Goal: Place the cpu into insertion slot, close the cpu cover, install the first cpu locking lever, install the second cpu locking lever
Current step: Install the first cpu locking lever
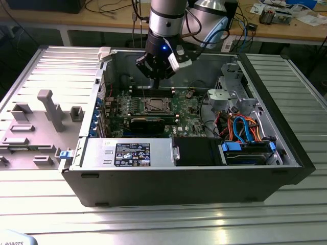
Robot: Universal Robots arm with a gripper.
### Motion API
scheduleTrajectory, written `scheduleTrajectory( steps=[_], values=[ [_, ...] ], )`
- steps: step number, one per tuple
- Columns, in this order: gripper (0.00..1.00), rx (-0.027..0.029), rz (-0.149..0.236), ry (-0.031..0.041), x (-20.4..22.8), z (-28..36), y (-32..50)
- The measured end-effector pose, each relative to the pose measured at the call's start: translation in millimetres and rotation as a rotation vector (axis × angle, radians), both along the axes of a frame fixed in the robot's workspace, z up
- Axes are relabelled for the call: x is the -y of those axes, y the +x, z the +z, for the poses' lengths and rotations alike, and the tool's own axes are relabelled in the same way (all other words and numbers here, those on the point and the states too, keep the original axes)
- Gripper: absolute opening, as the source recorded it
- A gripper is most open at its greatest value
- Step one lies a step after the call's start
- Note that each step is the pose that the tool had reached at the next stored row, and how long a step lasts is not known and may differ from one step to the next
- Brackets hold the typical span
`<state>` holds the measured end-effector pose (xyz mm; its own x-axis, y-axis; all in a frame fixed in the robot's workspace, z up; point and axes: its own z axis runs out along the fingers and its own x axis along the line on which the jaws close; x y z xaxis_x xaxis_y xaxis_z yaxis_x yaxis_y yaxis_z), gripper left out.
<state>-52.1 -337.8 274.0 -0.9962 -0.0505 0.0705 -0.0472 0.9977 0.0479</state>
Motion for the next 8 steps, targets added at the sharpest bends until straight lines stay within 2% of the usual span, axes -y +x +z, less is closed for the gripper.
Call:
scheduleTrajectory(
  steps=[3, 8],
  values=[
    [0.11, 0.0, 0.066, -0.0002, 0.1, 0.1, 0.0],
    [0.11, 0.0, 0.074, -0.0003, 0.0, 0.0, 0.0]
  ],
)
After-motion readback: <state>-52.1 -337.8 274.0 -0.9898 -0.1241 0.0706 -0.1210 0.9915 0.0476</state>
